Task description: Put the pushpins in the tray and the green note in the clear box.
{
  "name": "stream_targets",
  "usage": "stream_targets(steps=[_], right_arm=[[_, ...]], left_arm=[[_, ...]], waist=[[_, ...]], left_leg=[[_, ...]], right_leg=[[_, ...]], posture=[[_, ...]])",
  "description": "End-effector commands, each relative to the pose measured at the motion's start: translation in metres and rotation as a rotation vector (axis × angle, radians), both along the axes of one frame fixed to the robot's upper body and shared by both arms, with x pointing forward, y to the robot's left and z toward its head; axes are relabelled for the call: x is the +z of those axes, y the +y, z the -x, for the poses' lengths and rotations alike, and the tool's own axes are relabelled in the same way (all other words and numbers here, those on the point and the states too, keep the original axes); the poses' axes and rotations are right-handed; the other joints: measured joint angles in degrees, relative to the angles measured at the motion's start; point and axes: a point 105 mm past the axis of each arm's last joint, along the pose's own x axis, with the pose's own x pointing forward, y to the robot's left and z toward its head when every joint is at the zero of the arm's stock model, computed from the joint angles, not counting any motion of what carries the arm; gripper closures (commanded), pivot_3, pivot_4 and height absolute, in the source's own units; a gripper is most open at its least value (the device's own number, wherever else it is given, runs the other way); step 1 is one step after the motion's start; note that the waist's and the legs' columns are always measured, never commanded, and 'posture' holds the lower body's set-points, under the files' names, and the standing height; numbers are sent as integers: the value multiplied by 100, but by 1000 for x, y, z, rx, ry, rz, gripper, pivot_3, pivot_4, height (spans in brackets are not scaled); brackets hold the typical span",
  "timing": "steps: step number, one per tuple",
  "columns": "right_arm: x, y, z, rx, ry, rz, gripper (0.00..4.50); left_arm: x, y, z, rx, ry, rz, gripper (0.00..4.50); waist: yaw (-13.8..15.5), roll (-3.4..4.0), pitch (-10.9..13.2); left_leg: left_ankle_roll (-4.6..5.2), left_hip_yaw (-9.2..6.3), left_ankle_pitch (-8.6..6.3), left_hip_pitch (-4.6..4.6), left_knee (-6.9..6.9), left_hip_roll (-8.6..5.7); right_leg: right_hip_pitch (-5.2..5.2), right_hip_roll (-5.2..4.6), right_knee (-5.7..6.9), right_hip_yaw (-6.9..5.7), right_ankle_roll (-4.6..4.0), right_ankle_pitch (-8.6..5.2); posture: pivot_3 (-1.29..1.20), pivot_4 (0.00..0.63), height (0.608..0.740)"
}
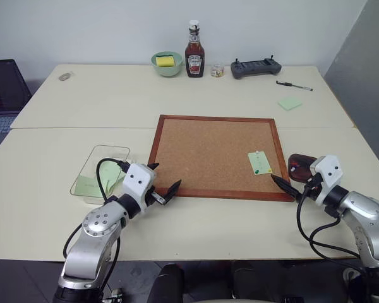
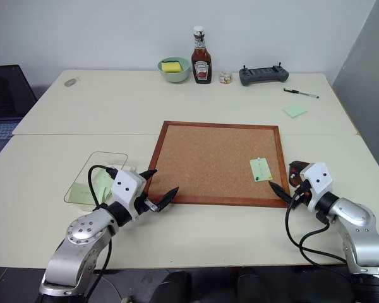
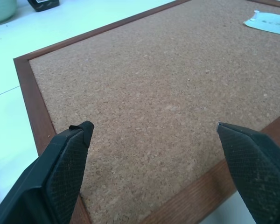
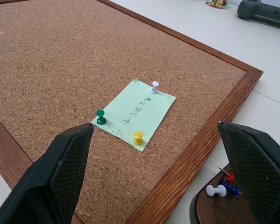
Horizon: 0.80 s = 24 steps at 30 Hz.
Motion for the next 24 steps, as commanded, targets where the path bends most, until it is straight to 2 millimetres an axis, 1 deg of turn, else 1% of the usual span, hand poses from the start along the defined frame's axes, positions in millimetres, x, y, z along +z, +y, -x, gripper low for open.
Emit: stream_targets(steps=[1,10,15,20,24], right_arm=[[5,1,1,14,-32,9,0],[8,2,2,12,-39,10,0],[11,4,3,13,-48,7,0],[16,7,2,22,-61,-2,0],[22,9,4,40,-67,-5,0]], left_arm=[[14,-4,3,-33,-68,-1,12],[14,1,-4,-16,-58,-32,12],[22,2,-10,-15,-80,-14,12],[30,1,-12,-28,-108,8,12],[30,-6,-11,-57,-102,28,12]], waist=[[0,0,0],[0,0,0],[0,0,0],[-2,0,0],[-1,0,0]], left_leg=[[0,0,0,0,0,0],[0,0,0,0,0,0],[0,0,0,-1,0,0],[0,0,0,0,0,0],[0,-1,0,0,0,0]], right_leg=[[0,0,0,0,0,0],[0,0,0,0,0,0],[0,0,0,0,0,0],[0,0,0,0,0,0],[0,0,0,0,0,0]], posture=[[0,150,740],[0,150,740],[0,150,740],[0,150,740],[0,150,740]])
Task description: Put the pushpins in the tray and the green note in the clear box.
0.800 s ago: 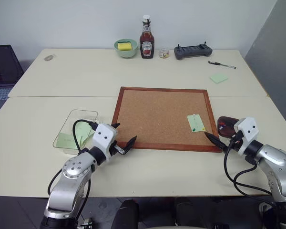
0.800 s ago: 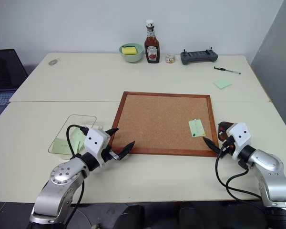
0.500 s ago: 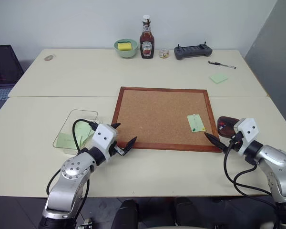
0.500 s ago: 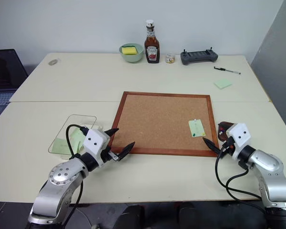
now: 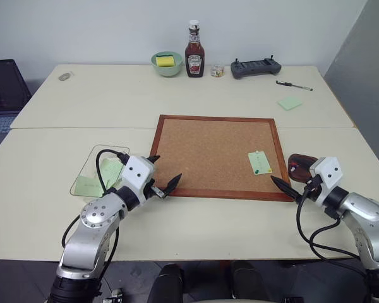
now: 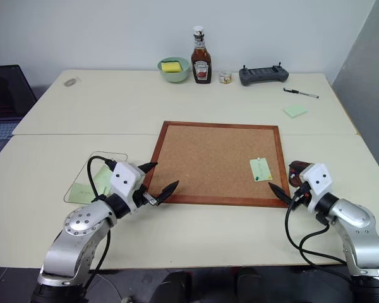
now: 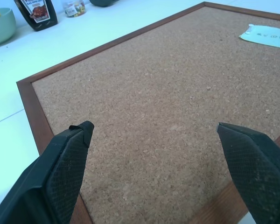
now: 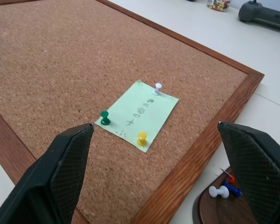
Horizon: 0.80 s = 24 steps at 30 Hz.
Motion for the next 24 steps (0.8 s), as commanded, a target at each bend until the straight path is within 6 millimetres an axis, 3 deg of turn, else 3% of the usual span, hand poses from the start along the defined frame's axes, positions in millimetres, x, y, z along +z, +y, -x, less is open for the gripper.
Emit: stream_targets(steps=[1,3,7,12,17,24], right_arm=[[20,5,1,28,-62,-2,0],[20,6,3,29,-63,1,0],[21,8,6,35,-59,-4,0],[19,12,13,53,-19,-36,0],[18,16,17,59,-18,-27,0],[18,22,11,19,-12,-33,0]], left_arm=[[11,-6,2,-34,-39,26,12],[13,-11,3,-64,-40,41,12],[16,-22,6,-137,-54,53,577],[16,-36,1,-196,-55,61,1627],[10,-57,-18,-235,-35,52,2563],[2,-86,-31,-319,-5,49,3900]], waist=[[0,0,0],[0,0,0],[2,0,0],[5,0,0],[1,0,0],[0,0,0]], left_leg=[[0,0,0,0,0,0],[0,0,0,0,0,0],[0,0,0,0,0,0],[0,0,0,0,0,0],[0,-1,0,-1,2,-1],[0,-1,0,0,2,-1]], right_leg=[[0,0,0,0,0,0],[0,0,0,0,0,0],[0,0,0,0,0,0],[1,0,0,0,0,0],[2,0,0,-2,0,0],[2,1,0,-2,0,0]], posture=[[0,150,740],[0,150,740],[0,150,740],[0,150,740],[0,150,740],[0,150,740]])
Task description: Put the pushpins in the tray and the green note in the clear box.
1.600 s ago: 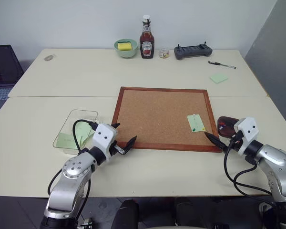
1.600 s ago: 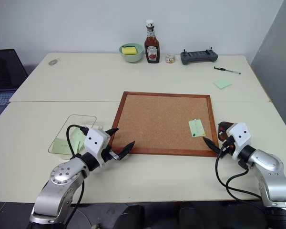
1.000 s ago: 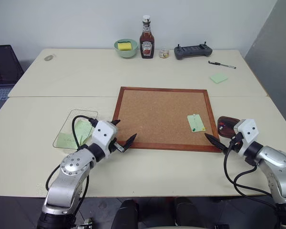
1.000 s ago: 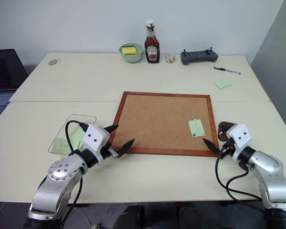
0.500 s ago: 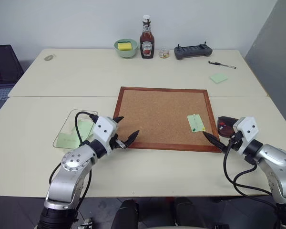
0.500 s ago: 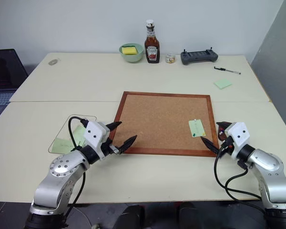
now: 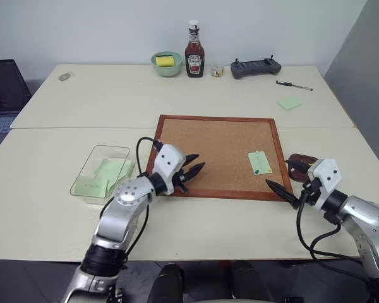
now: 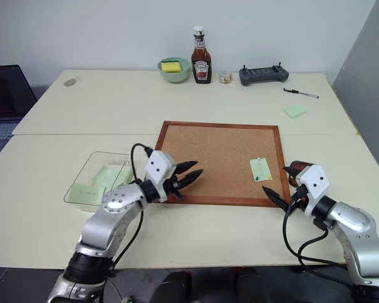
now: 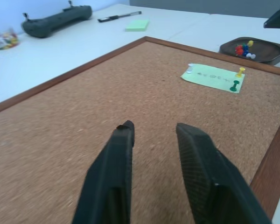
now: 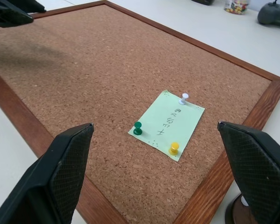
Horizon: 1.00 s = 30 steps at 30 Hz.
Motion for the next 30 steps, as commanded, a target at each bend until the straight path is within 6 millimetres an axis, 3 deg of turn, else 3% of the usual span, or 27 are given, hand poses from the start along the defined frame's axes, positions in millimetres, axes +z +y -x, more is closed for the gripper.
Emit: stream_targets(steps=[1,3,10,17,30], right_arm=[[14,8,-2,7,-52,3,0],[14,11,-2,14,-51,12,0],[17,17,-15,1,-26,-14,0],[21,16,-42,-66,8,-25,0],[11,21,-96,-76,74,53,0]], left_arm=[[3,-17,-5,-55,-31,-6,4115],[1,-25,-9,-67,-28,-4,4420],[-10,-50,-23,-60,24,11,4420],[-38,-44,-28,-18,120,-6,4420],[-46,-46,-22,-33,132,-33,4420]], waist=[[5,0,0],[7,0,0],[2,0,0],[-2,1,-1],[-7,7,-4]], left_leg=[[0,0,0,0,0,0],[0,0,0,0,1,0],[0,-1,0,-2,3,-2],[0,-2,0,-2,3,-2],[0,0,0,1,7,-2]], right_leg=[[0,0,0,0,0,0],[0,0,0,0,0,0],[0,0,-1,-1,0,0],[-2,0,1,-1,0,0],[0,0,4,0,0,0]], posture=[[0,150,740],[0,150,740],[0,150,740],[0,150,740],[0,150,740]])
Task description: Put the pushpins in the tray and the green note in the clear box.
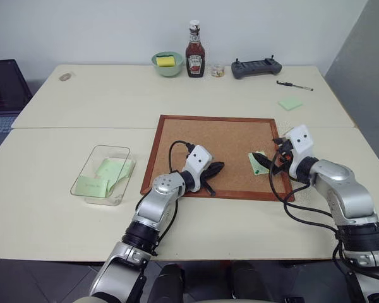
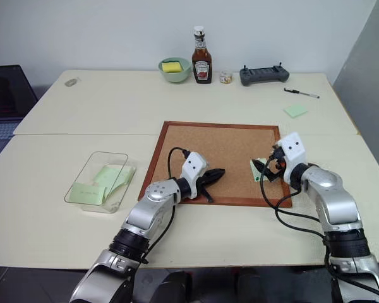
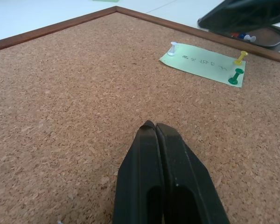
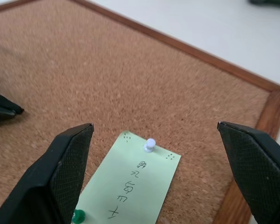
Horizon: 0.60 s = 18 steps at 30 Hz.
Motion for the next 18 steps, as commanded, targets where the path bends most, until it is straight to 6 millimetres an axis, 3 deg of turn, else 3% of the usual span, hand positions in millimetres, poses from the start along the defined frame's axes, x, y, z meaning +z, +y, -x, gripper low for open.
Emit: stream_targets(steps=[1,7,18], right_arm=[[7,-2,-12,-5,-37,18,358],[2,-2,-18,1,-21,20,1457],[-4,0,-20,19,5,28,3861]], left_arm=[[-10,0,4,3,25,-20,4500],[-9,0,4,7,24,-19,4500],[-12,-2,4,4,25,-22,4500]], waist=[[3,1,0],[5,1,-1],[7,2,-1]], left_leg=[[0,0,0,0,0,0],[0,0,0,-1,0,0],[0,0,0,-1,0,-1]], right_leg=[[0,0,0,0,0,0],[0,0,0,0,0,0],[0,-1,0,0,0,0]], posture=[[0,150,740],[0,150,740],[0,150,740]])
